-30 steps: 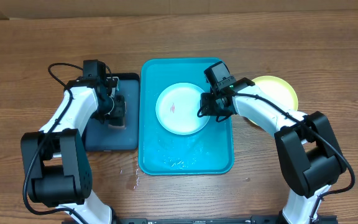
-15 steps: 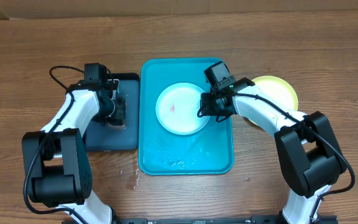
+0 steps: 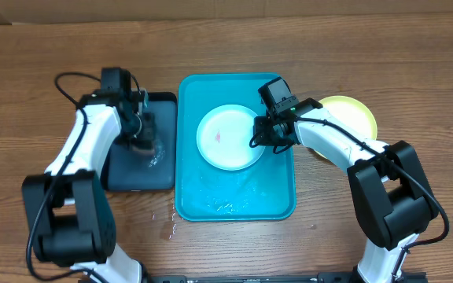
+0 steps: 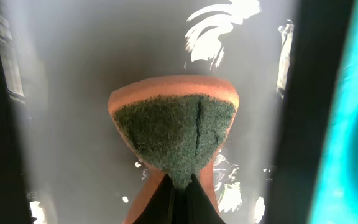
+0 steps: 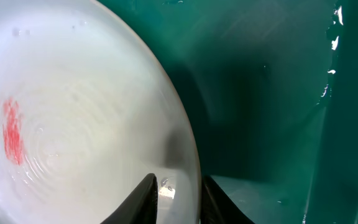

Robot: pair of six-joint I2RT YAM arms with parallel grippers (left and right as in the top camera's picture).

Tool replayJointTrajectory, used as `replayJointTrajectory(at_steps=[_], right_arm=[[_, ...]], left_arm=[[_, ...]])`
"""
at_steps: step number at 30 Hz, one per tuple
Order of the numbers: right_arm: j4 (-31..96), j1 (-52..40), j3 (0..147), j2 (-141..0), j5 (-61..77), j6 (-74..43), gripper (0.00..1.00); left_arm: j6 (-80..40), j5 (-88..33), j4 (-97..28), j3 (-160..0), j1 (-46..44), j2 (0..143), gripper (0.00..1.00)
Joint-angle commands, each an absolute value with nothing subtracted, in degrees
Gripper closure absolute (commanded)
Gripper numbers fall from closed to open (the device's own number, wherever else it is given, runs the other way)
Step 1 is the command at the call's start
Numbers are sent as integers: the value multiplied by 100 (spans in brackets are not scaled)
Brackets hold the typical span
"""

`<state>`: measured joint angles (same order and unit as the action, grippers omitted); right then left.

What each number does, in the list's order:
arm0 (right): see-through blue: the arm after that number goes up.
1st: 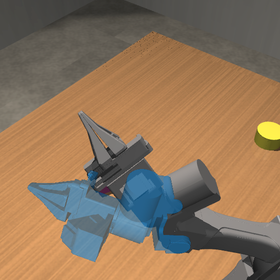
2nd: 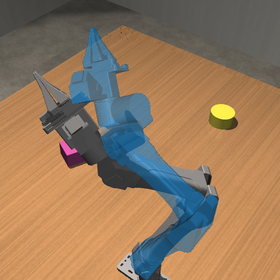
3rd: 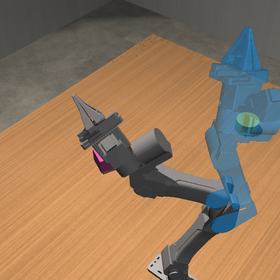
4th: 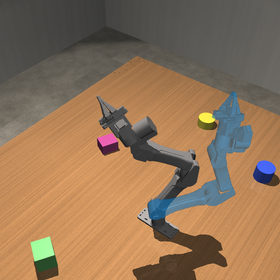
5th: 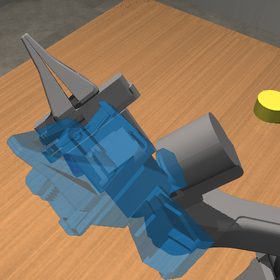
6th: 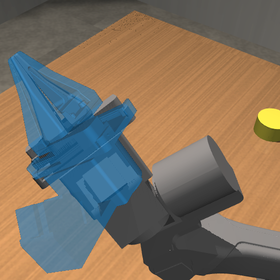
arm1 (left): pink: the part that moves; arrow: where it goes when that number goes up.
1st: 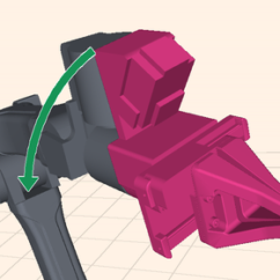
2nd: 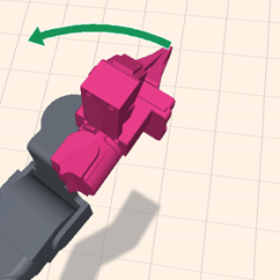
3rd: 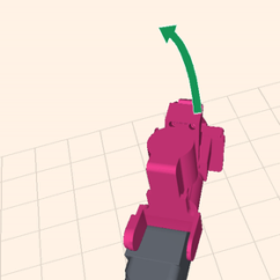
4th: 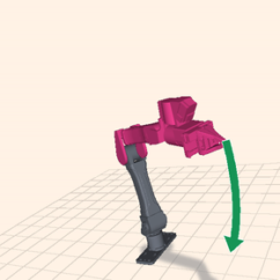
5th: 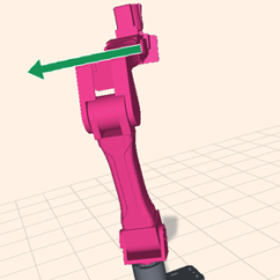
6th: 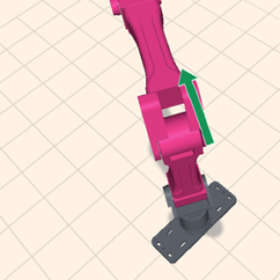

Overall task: Clean dirty plates on tray and stack at the side
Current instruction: 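Rub the sponge in the black tray's water with the left gripper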

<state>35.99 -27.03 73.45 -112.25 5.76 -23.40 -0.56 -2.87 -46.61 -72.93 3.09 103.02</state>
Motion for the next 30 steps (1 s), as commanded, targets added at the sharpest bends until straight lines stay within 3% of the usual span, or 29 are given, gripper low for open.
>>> replayJointTrajectory(at_steps=[1, 3, 8, 10, 11, 13, 16, 25, 28, 30], right_arm=[[3566, -2694, 7463, -11124, 611, -2423, 88], [3568, -2694, 7463, -11124, 611, -2423, 96], [3564, -2694, 7463, -11124, 611, -2423, 96], [3566, -2694, 7463, -11124, 611, -2423, 80], [3566, -2694, 7463, -11124, 611, -2423, 79], [3566, -2696, 7456, -11124, 611, -2423, 82], [3568, -2696, 7422, -11124, 611, -2425, 96], [3527, -2694, 7422, -11124, 611, -2423, 96], [3529, -2696, 7422, -11124, 611, -2423, 84], [3544, -2705, 7422, -11124, 611, -2425, 84]], left_arm=[[-169, -246, -4731, -7738, 329, 9747, 96], [-167, -226, -4755, -7782, 329, 9620, 96], [-172, -47, -4845, -7780, 329, 9557, 96], [-172, -91, -4875, -7778, 329, 9557, 96], [-174, -113, -4886, -7778, 329, 9557, 96], [-169, -106, -4919, -7778, 322, 9557, 96], [-169, -106, -4934, -7778, 322, 9557, 96], [-169, -106, -4943, -7778, 325, 9557, 96], [-174, -110, -4960, -7778, 318, 9557, 96], [-172, -106, -4991, -7778, 303, 9557, 96]])
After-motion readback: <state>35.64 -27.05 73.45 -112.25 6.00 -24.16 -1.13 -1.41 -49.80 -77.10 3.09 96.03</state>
